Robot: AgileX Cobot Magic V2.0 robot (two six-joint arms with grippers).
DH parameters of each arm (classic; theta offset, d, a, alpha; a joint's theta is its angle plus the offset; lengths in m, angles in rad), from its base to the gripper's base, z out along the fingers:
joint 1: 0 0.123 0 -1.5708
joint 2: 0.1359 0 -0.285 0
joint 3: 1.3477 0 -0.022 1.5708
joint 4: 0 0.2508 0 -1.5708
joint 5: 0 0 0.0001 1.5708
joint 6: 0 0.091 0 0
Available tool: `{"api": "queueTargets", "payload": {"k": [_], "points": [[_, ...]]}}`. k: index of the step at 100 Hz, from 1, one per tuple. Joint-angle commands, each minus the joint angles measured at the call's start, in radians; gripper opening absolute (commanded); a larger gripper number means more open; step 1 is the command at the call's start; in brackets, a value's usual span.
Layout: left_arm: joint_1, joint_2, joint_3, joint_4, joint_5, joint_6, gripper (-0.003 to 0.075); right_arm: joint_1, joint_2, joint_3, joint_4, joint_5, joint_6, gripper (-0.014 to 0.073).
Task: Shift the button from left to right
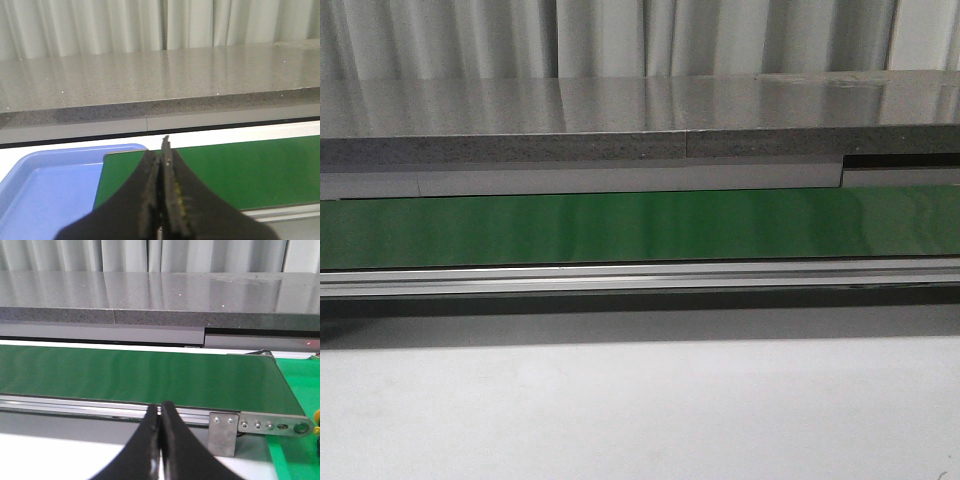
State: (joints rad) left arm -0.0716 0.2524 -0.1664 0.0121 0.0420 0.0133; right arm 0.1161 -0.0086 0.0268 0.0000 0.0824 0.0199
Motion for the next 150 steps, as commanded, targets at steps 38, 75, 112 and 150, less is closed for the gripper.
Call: {"api": "queueTargets", "payload": {"k": [38, 75, 112, 150], "points": [[-0.007, 0.006, -0.027, -0.005, -0.082, 0.001, -0.0021, -0.001, -0.022, -0.016, -0.014, -0.074, 0.001, -0.0068], [-0.007, 0.006, 0.019, -0.005, -0.127, 0.001, -0.0021, -0.001, -0.022, -0.016, -0.014, -0.074, 0.001, -0.0068], [-0.007, -0.099, 0.209, 0.008, -0.268, -0.082, -0.0021, -0.001, -0.022, -0.016, -0.014, -0.074, 0.001, -0.0068], [-0.005, -0.283, 0.214, 0.012, -0.042, -0.082, -0.0021, -0.001, -0.022, -0.016, -0.014, -0.074, 0.001, -0.0068]]}}
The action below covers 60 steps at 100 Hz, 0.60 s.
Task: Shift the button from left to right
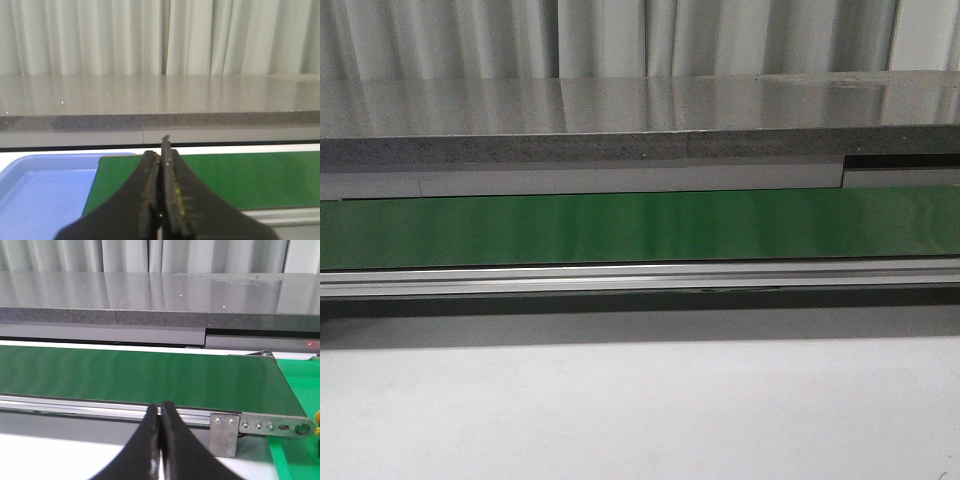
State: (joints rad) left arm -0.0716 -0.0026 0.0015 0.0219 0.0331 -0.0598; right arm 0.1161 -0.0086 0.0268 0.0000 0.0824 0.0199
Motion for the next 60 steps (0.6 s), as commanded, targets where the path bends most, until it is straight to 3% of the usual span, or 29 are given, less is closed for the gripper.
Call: {"api": "queueTargets", "payload": {"k": [1, 60], "points": [[-0.005, -0.028, 0.046, 0.003, -0.033, -0.009, -0.0021, -0.001, -0.022, -0.016, -0.014, -0.074, 0.001, -0.0068], [-0.005, -0.030, 0.046, 0.003, -0.040, -0.009, -0.0021, -0.001, -0.022, -0.016, -0.014, -0.074, 0.001, -0.0068]]}}
